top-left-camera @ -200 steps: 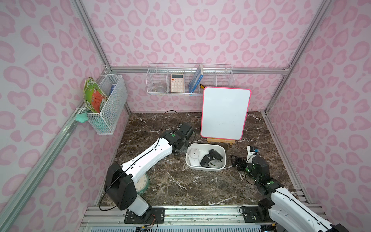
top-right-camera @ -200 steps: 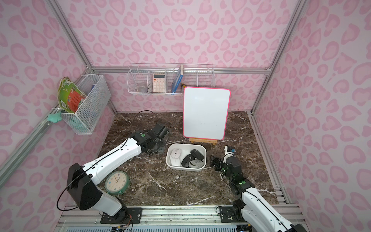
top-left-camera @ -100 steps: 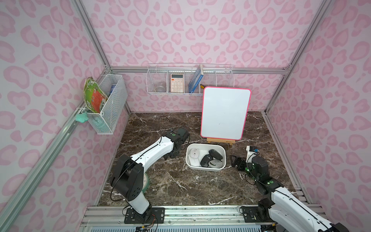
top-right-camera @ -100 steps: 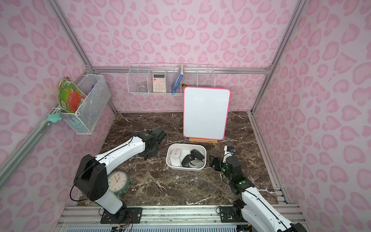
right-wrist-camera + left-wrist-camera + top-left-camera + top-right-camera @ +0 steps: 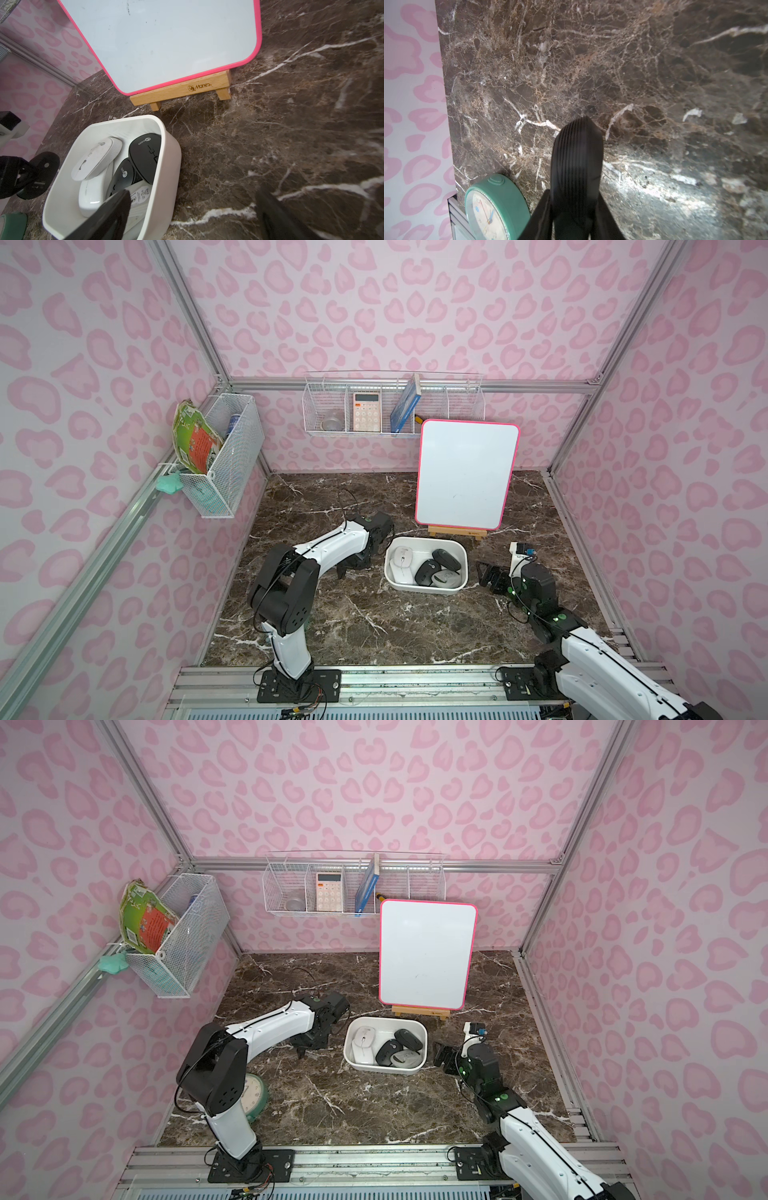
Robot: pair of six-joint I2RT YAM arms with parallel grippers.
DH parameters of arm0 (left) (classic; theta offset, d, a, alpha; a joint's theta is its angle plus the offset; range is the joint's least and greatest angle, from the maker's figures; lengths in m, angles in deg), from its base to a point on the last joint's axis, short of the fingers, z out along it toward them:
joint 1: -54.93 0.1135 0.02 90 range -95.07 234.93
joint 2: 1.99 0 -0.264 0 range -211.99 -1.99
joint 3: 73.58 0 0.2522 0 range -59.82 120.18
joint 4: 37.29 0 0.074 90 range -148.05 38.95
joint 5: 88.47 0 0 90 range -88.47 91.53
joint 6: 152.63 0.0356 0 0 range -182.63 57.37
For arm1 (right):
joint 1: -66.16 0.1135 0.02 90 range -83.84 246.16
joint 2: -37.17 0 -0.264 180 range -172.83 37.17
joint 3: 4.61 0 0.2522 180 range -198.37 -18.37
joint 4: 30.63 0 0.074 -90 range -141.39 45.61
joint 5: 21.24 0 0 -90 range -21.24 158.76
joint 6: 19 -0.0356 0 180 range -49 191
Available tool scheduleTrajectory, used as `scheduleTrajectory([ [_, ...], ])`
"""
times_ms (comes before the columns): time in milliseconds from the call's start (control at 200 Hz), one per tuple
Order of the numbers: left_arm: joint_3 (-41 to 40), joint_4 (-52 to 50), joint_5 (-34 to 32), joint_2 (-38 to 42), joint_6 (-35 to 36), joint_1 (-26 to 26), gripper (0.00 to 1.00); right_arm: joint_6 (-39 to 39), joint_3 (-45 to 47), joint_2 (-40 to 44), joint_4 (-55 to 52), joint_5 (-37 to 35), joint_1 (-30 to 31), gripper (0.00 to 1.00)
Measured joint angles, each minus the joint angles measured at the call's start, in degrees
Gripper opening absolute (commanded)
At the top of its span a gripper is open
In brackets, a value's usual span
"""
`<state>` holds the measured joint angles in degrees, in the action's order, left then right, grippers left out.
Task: Take out the mouse from the storage box
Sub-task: Place the mouse at the center of the board.
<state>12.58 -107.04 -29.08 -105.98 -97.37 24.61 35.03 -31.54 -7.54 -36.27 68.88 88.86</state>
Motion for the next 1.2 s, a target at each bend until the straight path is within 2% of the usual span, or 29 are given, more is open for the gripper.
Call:
scheduleTrajectory([
  [505,1.5,1.2,2.3,-4.4,0.0,-3.1,0.28,0.0,-0.7,-0.6,0.2,-0.2,0.0,0.96],
  [625,1.7,1.2,2.2,-4.8,0.0,-3.9,0.39,0.1,-0.9,-0.6,0.1,-0.2,0.0,0.96],
  [935,0.7,3.2,5.4,-3.2,0.3,-4.9,0.57,0.1,-1.0,-0.6,0.0,-0.2,0.1,0.96],
  [1200,-2.6,6.5,9.2,3.1,0.5,-4.9,0.72,0.0,-2.3,-0.9,-1.0,-0.2,0.3,0.95],
])
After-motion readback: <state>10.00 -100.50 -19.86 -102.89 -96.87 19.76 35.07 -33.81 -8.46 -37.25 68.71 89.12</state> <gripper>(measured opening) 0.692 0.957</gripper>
